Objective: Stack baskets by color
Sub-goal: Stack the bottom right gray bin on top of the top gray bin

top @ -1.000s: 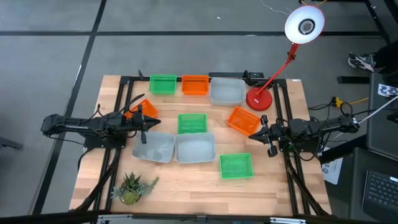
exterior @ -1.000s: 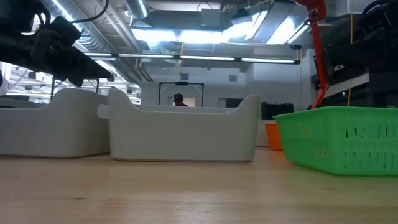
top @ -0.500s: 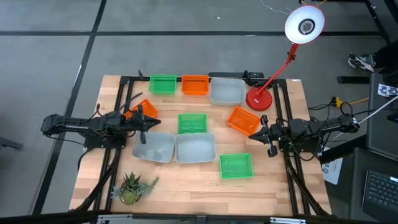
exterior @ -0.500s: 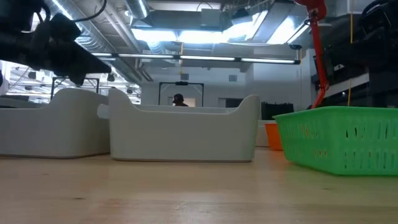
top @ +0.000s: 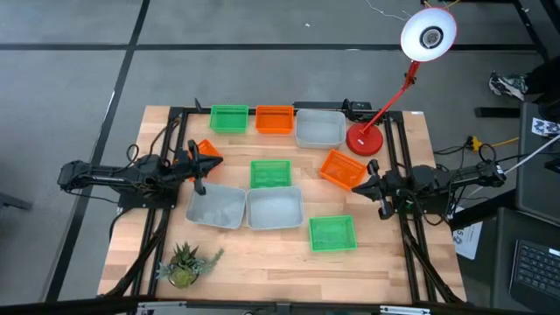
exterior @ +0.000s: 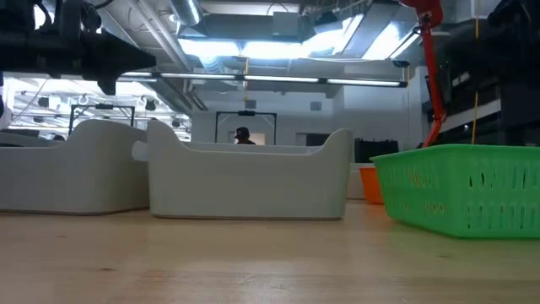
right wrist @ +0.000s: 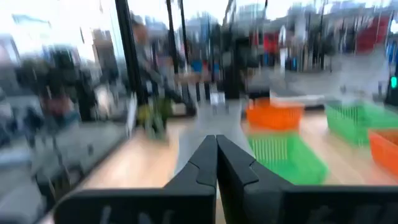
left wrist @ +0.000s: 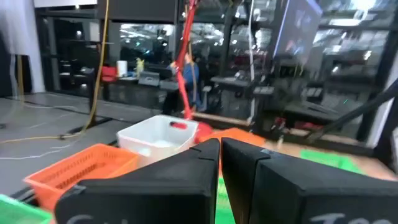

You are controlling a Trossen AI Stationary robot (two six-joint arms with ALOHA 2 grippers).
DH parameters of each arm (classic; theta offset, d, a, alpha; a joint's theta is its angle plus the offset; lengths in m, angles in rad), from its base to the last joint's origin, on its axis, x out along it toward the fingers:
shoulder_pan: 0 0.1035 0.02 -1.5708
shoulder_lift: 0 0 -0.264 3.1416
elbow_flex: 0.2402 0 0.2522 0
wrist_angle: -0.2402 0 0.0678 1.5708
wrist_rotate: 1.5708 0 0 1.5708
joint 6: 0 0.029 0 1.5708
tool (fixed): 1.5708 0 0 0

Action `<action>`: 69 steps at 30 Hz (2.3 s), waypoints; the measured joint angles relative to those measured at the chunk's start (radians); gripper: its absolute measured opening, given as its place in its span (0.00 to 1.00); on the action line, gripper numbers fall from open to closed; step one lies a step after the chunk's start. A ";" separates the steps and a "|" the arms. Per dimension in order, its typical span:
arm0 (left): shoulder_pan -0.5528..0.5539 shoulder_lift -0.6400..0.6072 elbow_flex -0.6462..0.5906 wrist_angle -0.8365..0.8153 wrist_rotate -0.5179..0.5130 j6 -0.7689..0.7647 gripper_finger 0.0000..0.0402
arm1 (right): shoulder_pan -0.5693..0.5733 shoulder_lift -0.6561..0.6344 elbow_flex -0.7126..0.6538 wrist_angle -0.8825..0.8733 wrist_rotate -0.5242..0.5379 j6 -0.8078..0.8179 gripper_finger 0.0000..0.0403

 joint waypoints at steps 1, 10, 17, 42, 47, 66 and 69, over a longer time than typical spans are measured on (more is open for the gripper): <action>0.000 0.000 0.000 -0.004 -0.006 0.016 0.02 | 0.000 0.000 0.000 0.059 0.000 -0.007 0.00; 0.000 0.000 0.000 -0.008 -0.016 0.119 0.02 | -0.016 0.066 0.155 0.323 0.229 -0.410 0.00; 0.000 0.000 0.000 -0.008 -0.016 0.120 0.02 | -0.066 0.338 0.446 -0.127 0.559 -0.319 0.00; 0.000 0.000 -0.001 -0.014 -0.016 0.111 0.02 | -0.296 1.524 1.177 -0.475 -0.266 -0.329 0.00; 0.000 0.000 -0.001 -0.018 -0.016 0.110 0.02 | -0.269 1.660 1.298 -0.487 -0.264 -0.368 0.01; 0.000 0.000 -0.001 -0.094 -0.016 0.083 0.02 | -0.259 1.905 1.413 -0.563 -0.234 -0.308 0.55; 0.000 0.000 -0.001 -0.094 -0.016 0.083 0.02 | -0.258 1.905 1.412 -0.615 -0.164 -0.277 0.55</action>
